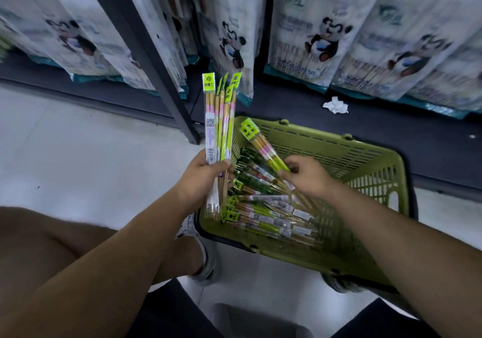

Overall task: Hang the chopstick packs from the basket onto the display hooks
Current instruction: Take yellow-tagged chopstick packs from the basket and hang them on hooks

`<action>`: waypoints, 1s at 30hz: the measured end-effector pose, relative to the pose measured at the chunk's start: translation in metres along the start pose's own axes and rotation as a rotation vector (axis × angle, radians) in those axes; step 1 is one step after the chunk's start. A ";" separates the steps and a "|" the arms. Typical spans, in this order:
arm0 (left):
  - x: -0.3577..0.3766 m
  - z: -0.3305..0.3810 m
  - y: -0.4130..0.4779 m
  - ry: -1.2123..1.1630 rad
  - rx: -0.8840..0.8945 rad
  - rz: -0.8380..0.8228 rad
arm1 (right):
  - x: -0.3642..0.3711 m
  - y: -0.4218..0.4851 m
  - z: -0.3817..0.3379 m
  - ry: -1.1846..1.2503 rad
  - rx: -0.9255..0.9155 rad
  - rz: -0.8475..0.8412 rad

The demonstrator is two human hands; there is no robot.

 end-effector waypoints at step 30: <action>0.074 0.018 -0.031 -0.012 0.045 -0.229 | -0.047 -0.062 -0.080 0.518 -0.028 0.206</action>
Point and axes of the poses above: each hand's wrist, its own y-axis towards the middle knuckle, its own x-axis out of the palm, z = x × y, the point moved 5 cm from there along y, towards the middle knuckle, and after that the axes turned 2 degrees about y, right-handed, at the moved point
